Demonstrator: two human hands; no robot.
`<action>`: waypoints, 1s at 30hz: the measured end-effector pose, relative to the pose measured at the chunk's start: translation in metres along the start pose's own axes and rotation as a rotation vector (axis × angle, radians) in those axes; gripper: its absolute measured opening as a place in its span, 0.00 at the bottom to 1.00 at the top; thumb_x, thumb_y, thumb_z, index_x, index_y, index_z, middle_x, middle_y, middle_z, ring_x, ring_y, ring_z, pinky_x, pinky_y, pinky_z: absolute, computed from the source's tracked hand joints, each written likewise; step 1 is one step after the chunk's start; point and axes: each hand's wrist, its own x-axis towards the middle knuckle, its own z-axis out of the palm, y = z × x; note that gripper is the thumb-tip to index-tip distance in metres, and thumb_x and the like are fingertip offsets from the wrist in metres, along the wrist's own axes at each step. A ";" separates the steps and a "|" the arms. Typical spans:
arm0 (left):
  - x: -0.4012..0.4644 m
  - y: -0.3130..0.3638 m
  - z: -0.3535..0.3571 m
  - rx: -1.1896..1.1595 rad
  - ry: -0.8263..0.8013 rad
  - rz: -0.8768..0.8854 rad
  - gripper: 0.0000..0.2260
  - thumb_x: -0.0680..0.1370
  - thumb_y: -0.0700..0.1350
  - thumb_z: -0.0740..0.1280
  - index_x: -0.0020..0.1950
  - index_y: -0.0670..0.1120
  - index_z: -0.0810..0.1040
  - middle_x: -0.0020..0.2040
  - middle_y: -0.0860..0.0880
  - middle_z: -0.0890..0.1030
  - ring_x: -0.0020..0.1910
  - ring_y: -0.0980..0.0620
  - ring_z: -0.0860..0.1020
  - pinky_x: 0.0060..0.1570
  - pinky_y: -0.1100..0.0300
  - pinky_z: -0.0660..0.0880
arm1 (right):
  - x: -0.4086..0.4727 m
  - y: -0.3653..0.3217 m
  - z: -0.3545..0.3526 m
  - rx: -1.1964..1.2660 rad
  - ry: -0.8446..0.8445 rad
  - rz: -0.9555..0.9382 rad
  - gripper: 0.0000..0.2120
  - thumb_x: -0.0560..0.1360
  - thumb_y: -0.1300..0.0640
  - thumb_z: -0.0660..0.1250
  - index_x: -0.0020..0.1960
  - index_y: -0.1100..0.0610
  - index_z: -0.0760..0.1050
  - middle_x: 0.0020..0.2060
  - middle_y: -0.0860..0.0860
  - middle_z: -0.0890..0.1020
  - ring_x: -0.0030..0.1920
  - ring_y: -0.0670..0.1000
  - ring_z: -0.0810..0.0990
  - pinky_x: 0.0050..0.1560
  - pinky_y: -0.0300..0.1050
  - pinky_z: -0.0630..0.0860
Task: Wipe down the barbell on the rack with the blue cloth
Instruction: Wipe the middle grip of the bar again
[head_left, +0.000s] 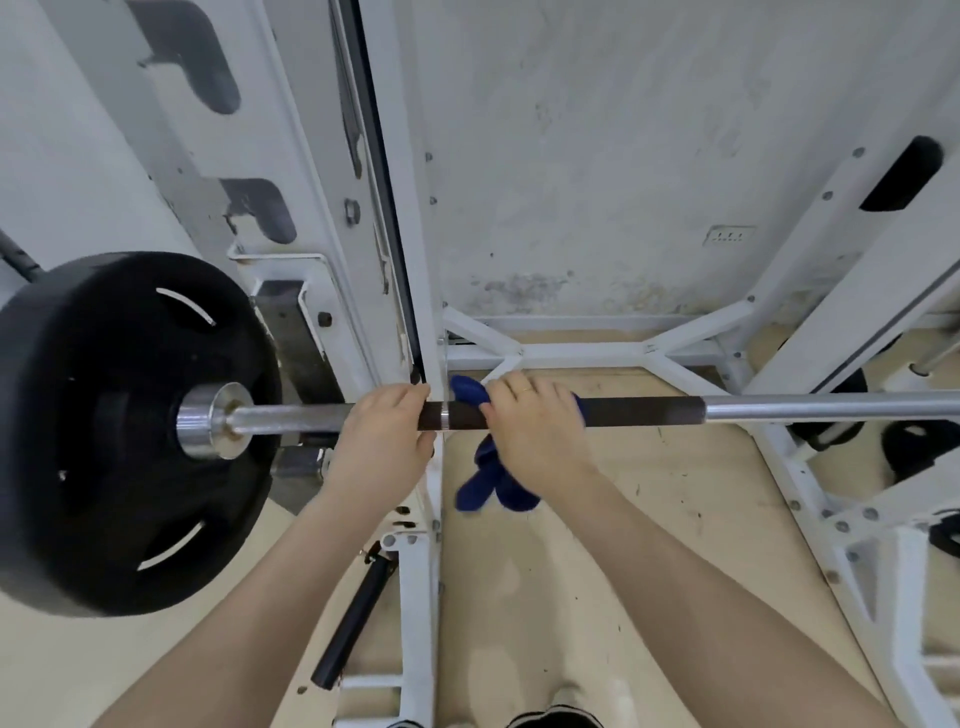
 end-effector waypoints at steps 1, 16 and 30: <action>-0.001 -0.005 -0.001 0.023 0.008 -0.019 0.22 0.76 0.44 0.65 0.70 0.45 0.67 0.61 0.46 0.76 0.62 0.44 0.71 0.64 0.51 0.66 | 0.001 0.007 0.000 -0.025 -0.021 0.022 0.15 0.77 0.52 0.53 0.44 0.57 0.76 0.37 0.52 0.80 0.38 0.56 0.79 0.40 0.47 0.73; 0.004 -0.039 -0.005 0.068 0.092 0.007 0.12 0.76 0.49 0.64 0.58 0.47 0.76 0.52 0.49 0.78 0.54 0.48 0.73 0.43 0.56 0.70 | 0.022 -0.031 -0.004 0.001 -0.079 0.229 0.17 0.82 0.49 0.47 0.53 0.59 0.70 0.46 0.55 0.80 0.46 0.60 0.79 0.39 0.49 0.69; 0.005 -0.039 -0.004 -0.033 0.133 -0.038 0.10 0.75 0.49 0.66 0.54 0.47 0.72 0.49 0.49 0.78 0.50 0.50 0.72 0.39 0.56 0.72 | 0.001 0.021 -0.006 -0.029 -0.017 0.220 0.15 0.72 0.67 0.61 0.57 0.59 0.77 0.50 0.57 0.79 0.49 0.61 0.73 0.49 0.50 0.67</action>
